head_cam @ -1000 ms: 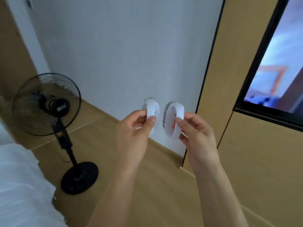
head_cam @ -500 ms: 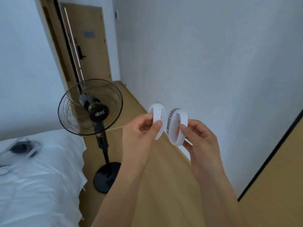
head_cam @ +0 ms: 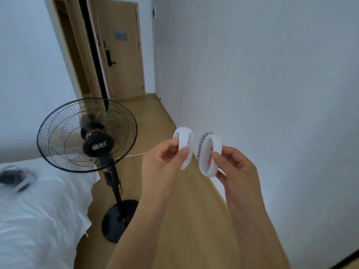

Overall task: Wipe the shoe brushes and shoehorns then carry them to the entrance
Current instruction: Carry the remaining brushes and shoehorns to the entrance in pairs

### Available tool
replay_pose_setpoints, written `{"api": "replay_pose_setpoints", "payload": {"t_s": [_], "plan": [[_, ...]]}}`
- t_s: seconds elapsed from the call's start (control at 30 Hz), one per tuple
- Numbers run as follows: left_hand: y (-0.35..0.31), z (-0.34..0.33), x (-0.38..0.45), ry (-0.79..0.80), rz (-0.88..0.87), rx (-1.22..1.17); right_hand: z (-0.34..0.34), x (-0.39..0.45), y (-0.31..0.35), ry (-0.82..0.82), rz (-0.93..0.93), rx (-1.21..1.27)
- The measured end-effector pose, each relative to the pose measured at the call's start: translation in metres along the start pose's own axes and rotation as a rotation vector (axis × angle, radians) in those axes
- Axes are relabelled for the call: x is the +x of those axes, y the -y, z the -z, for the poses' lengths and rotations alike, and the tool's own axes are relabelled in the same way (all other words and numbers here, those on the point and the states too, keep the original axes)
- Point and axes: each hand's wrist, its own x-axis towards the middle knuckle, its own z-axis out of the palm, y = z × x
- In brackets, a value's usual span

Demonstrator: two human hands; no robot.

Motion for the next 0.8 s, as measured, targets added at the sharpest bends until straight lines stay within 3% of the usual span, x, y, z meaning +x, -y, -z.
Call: {"api": "replay_pose_setpoints", "payload": {"t_s": [0.43, 0.8], "plan": [[0.102, -0.086, 0.220, 0.115, 0.040, -0.177, -0.007, 0.224, -0.036, -0.148, 0.092, -0.024], [0.186, -0.109, 0.358, 0.068, 0.081, -0.169, -0.032, 0.372, -0.092, -0.145, 0.065, -0.009]]}}
